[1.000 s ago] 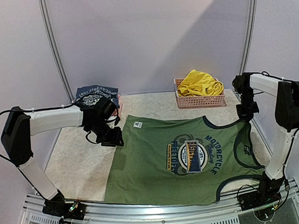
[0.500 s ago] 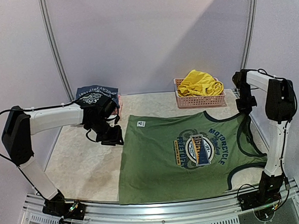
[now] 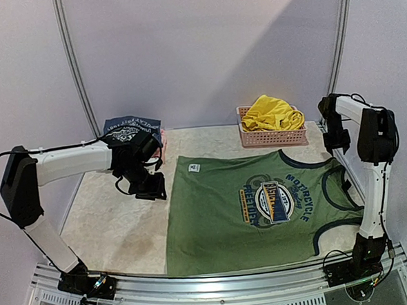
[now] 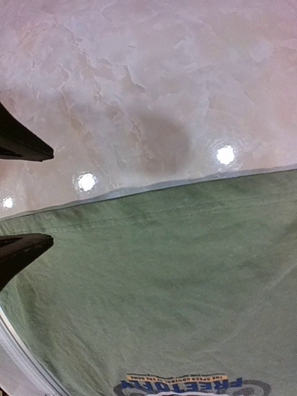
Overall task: Fold and stack the mixed laundry pile
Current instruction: Smooth out the flattened tank top at the center of the board.
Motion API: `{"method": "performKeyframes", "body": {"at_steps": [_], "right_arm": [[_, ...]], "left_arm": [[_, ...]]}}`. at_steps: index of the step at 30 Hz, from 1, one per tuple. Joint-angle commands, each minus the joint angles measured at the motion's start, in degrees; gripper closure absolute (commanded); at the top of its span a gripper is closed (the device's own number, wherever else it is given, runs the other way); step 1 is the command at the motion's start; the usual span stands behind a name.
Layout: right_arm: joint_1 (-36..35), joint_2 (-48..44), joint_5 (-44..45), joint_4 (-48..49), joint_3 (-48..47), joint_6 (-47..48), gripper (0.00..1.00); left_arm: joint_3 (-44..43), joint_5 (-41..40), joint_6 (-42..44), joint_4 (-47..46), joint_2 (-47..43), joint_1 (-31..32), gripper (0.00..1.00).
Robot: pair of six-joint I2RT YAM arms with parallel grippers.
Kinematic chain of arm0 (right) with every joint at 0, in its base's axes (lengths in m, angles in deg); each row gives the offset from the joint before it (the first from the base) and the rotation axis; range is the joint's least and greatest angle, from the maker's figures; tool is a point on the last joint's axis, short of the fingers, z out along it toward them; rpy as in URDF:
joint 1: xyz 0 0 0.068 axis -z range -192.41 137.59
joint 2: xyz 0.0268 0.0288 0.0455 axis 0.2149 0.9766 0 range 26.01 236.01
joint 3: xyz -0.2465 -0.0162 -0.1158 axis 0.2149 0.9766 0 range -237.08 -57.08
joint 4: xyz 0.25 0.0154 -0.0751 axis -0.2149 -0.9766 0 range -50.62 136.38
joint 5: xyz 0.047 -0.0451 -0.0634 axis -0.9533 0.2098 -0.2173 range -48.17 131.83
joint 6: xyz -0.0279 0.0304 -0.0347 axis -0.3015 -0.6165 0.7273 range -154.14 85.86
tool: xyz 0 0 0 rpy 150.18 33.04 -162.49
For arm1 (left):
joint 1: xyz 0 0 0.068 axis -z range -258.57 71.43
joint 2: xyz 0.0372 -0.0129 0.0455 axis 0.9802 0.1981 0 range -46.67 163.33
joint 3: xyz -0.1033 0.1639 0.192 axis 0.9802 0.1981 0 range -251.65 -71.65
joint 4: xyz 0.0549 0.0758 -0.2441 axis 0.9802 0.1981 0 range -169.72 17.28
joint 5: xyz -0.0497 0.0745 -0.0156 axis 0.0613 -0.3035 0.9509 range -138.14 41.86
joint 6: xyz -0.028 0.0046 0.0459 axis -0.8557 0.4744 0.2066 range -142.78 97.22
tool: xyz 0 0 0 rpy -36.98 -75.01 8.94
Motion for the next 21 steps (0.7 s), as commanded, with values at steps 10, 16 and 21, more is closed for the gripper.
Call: {"method": "performKeyframes", "body": {"at_steps": [10, 16, 21], "right_arm": [[0.0, -17.4, -2.1, -5.4, 3.9, -4.5, 0.16], [-6.1, -29.3, -21.6, 3.9, 20.5, -5.7, 0.21], [-12.4, -33.6, -33.7, 13.0, 33.0, -8.8, 0.26]], "left_arm": [[-4.1, -1.8, 2.3, 1.7, 1.2, 6.2, 0.60], [-8.1, -0.5, 2.9, 0.4, 6.6, 8.6, 0.60], [-12.5, 1.7, 2.7, -0.8, 12.7, 9.6, 0.60]]}}
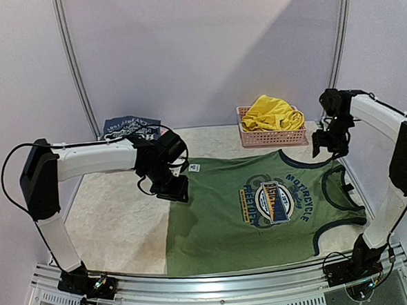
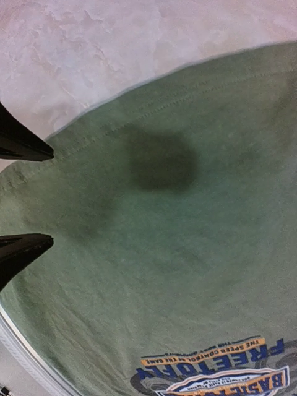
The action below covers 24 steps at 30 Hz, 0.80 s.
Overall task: Fold and stack the mixed laundry pile
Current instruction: Move the flattened tank top to the center of the board.
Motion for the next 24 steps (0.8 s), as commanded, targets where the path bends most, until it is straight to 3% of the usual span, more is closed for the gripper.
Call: {"method": "performKeyframes", "body": {"at_steps": [1, 10, 24], "right_arm": [[-5.0, -1.3, -15.2, 10.3, 8.7, -4.1, 0.27], [-6.4, 5.0, -18.5, 17.4, 14.1, -6.2, 0.32], [-5.5, 19.0, -13.0, 12.2, 6.4, -0.1, 0.32]], "left_arm": [[-4.0, 2.5, 0.4, -1.9, 5.4, 1.3, 0.60], [-10.4, 4.6, -0.4, -2.4, 14.1, 1.5, 0.60], [-17.6, 1.9, -1.6, 0.7, 23.0, 0.2, 0.60]]}}
